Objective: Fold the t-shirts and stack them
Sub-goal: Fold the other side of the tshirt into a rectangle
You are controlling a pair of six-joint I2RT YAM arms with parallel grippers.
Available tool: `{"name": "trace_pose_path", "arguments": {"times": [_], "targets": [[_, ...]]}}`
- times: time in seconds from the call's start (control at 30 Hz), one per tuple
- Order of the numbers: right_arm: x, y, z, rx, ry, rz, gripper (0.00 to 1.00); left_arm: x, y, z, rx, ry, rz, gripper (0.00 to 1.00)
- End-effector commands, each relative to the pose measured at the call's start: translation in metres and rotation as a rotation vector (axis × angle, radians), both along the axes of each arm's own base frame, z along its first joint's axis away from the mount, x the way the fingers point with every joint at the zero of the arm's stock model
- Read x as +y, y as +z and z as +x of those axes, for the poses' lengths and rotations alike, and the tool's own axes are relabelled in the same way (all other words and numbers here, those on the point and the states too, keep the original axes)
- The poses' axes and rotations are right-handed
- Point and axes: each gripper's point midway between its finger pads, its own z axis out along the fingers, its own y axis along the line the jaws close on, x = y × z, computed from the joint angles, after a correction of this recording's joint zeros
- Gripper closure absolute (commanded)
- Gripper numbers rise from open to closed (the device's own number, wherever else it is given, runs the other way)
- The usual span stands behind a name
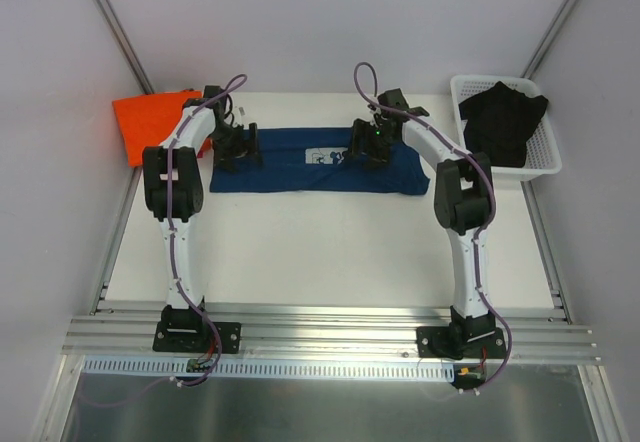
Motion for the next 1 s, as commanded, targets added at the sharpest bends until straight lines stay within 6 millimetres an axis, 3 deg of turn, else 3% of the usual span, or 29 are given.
{"name": "trace_pose_path", "arguments": {"times": [0.0,0.17,0.27,0.3,0.4,0.5,0.7,0.83,0.97], "targets": [[-0.002,0.007,0.012,-0.034,-0.01,-0.007,0.29,-0.008,0.009,-0.001,-0.002,-0.005,-0.026,0.15],[-0.006,0.017,0.04,-0.12,-0.025,-0.043,0.29,-0.01,0.007,-0.006,0.015,-0.001,-0.033,0.15],[-0.005,0.029,0.067,-0.206,-0.028,-0.048,0.29,-0.01,0.007,-0.009,0.021,-0.002,-0.036,0.15],[-0.005,0.045,0.08,-0.262,-0.039,-0.046,0.28,-0.01,0.007,-0.01,0.022,-0.003,-0.036,0.15],[-0.006,0.066,0.102,-0.358,-0.048,-0.046,0.29,-0.011,0.006,-0.014,0.034,-0.003,-0.039,0.15],[-0.001,0.085,0.112,-0.419,-0.046,-0.02,0.28,-0.012,0.004,-0.017,0.045,-0.004,-0.044,0.14],[0.002,0.092,0.105,-0.403,-0.038,0.01,0.28,-0.011,0.009,-0.018,0.028,-0.013,-0.025,0.14],[0.003,0.109,0.085,-0.38,-0.021,0.043,0.28,-0.011,0.018,-0.018,0.008,-0.017,-0.018,0.14],[0.001,0.115,0.048,-0.291,-0.035,0.073,0.29,-0.01,0.02,-0.021,0.008,-0.016,-0.01,0.14]]}}
